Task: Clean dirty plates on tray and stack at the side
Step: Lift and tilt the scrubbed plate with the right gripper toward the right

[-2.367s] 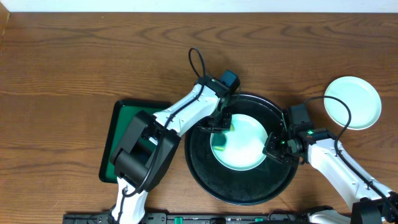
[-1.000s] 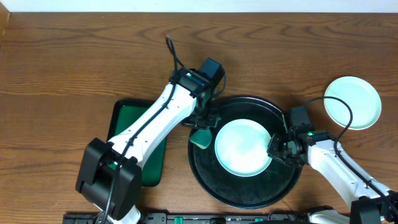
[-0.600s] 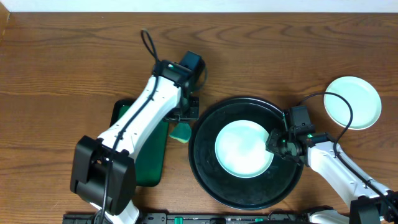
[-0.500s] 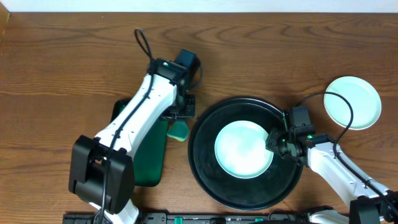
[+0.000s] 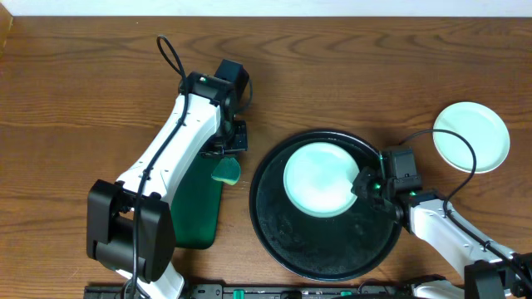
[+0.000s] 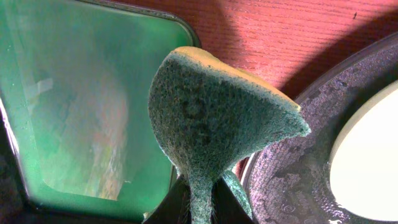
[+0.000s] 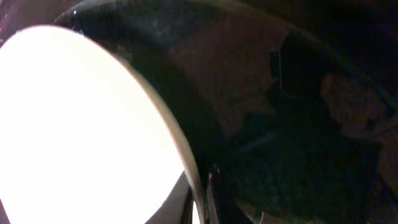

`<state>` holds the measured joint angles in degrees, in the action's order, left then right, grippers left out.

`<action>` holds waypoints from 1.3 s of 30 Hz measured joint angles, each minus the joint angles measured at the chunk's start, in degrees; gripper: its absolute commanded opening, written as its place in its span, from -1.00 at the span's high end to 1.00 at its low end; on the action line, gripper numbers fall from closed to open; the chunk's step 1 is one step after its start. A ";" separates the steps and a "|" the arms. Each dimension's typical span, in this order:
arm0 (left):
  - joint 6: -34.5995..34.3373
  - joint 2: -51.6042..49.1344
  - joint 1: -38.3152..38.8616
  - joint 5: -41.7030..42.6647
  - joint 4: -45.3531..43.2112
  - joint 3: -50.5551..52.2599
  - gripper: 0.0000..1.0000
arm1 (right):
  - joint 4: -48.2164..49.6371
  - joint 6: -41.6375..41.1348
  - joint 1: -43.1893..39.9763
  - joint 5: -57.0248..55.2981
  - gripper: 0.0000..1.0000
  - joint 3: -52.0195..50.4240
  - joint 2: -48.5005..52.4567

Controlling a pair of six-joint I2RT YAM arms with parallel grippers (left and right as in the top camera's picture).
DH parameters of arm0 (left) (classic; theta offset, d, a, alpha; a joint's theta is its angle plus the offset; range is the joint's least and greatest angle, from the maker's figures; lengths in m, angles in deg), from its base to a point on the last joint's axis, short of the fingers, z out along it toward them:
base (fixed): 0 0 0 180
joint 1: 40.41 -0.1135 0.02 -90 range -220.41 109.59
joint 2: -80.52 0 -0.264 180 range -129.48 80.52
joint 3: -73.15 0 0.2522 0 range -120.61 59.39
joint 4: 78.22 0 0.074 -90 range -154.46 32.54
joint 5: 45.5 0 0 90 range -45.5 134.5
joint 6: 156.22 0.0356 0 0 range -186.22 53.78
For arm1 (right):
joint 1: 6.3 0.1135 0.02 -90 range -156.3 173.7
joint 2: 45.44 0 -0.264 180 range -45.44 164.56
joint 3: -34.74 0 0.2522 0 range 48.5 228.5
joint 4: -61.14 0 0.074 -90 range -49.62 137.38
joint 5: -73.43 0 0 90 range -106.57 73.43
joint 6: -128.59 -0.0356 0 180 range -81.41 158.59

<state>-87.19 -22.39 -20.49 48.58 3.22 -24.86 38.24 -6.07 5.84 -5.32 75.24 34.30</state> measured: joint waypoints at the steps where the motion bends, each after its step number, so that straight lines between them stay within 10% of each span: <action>1: 0.02 0.00 0.00 0.00 0.00 0.00 0.78 | 0.20 -0.33 -0.09 0.11 0.97 -0.09 0.02; 24: 0.00 0.00 0.00 -1.64 -1.40 0.00 0.85 | -29.81 24.92 -0.07 -8.44 0.97 16.26 -15.02; 39: -0.09 0.00 -3.69 -4.63 -1.70 2.29 0.86 | -26.97 33.24 15.58 -25.97 0.97 17.77 -15.47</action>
<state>-87.28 -22.39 -24.19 43.94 1.52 -22.56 11.26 27.17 21.42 -31.29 93.01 18.83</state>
